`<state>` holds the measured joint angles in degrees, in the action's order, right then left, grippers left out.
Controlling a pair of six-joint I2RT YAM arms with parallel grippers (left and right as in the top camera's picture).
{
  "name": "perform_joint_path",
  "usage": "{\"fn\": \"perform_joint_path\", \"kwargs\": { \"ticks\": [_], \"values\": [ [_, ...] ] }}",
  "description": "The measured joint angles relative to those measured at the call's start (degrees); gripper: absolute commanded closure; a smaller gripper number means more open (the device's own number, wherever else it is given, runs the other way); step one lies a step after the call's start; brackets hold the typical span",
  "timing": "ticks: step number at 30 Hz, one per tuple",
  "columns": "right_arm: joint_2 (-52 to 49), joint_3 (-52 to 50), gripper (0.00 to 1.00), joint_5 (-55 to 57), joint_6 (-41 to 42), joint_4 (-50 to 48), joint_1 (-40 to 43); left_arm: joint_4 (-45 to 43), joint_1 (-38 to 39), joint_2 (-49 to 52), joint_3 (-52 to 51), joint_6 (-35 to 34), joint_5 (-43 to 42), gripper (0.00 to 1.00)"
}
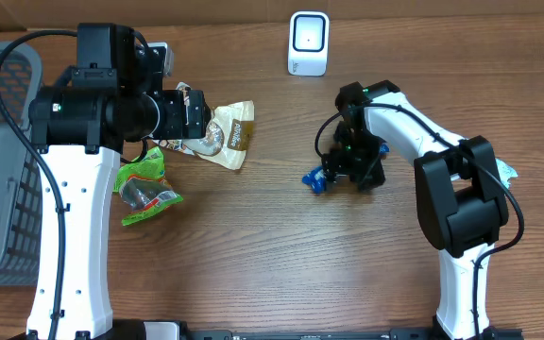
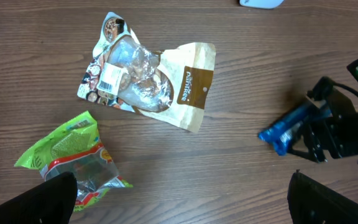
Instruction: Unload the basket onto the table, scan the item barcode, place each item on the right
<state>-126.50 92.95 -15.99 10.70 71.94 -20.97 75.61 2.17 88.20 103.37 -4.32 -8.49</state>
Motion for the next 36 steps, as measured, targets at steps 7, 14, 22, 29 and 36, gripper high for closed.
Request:
{"fn": "perform_joint_path", "kwargs": {
  "ticks": [7,14,22,29,36],
  "values": [
    [0.48,1.57,0.20,-3.48,2.97,-9.07,-0.44,-0.02,0.00,0.00,0.00,-0.02,0.00,0.00],
    [-0.87,12.79,0.19,-5.31,-0.87,4.44,-0.26,-0.02,0.00,0.00,0.00,0.00,0.00,0.00],
    [-0.85,22.86,0.08,-0.02,-3.26,9.51,4.22,0.00,0.00,0.00,0.00,0.00,0.00,0.00],
    [-0.85,17.16,0.02,3.41,-7.39,1.84,11.32,-0.02,0.00,0.00,0.00,0.00,0.00,0.00],
    [-0.85,6.91,0.02,-1.44,-11.87,-6.93,15.19,0.00,0.00,0.00,0.00,-0.02,0.00,0.00]
  ]
}}
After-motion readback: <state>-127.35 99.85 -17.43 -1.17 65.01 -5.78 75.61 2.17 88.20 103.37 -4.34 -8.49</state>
